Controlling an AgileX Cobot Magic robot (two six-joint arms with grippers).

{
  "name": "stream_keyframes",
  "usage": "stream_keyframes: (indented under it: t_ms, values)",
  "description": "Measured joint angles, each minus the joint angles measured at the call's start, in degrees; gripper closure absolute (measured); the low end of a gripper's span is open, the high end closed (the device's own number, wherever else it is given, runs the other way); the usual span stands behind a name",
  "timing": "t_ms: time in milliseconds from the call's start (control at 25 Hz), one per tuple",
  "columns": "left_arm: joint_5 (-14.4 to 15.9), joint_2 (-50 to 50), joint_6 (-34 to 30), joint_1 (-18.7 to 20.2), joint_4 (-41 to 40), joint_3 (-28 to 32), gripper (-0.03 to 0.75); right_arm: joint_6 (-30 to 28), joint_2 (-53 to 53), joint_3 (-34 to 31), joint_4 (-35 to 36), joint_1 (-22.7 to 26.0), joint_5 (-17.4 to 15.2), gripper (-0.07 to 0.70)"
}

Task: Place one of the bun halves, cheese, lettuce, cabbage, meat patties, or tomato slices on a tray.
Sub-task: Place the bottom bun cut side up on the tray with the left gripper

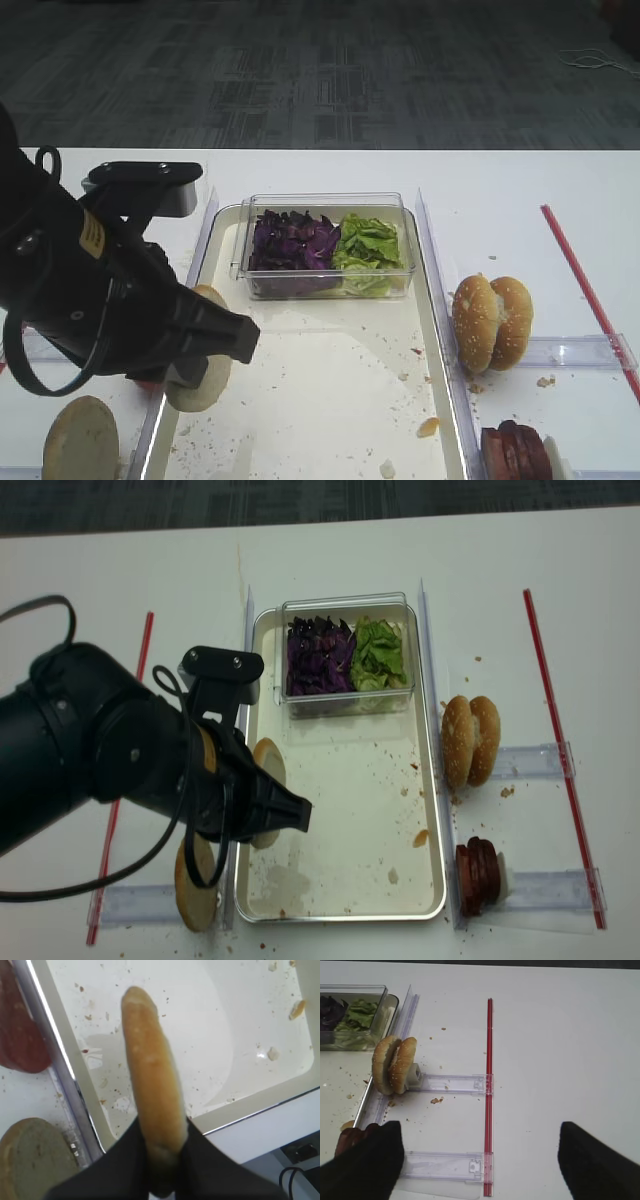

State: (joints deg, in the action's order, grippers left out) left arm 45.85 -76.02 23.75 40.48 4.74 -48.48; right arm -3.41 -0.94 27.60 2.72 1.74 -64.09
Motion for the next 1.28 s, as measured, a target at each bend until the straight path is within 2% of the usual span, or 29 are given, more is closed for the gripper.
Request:
stream_keyframes:
  t_ms: [240,680,880,1040,1280]
  values:
    - [-2.5,-0.5,-0.6,0.0,0.0,-0.2,0.631,0.0,0.0,0.0,0.0,0.0,0.0,-0.021]
    - [-2.8,-11.4,-2.1,0.0,0.0,-8.0,0.631,0.0,0.0,0.0,0.0,0.0,0.0,-0.021]
    - [-2.6,-13.5,-2.8,0.0,0.9,-9.0,0.632,0.0,0.0,0.0,0.0,0.0,0.0,-0.021]
    - [-2.9,-14.5,-9.1,0.0,7.4,-9.0,0.632,0.0,0.0,0.0,0.0,0.0,0.0,-0.021]
    - [-6.5,-14.7,-22.9,0.0,23.1,-9.1,0.632,0.0,0.0,0.0,0.0,0.0,0.0,-0.021]
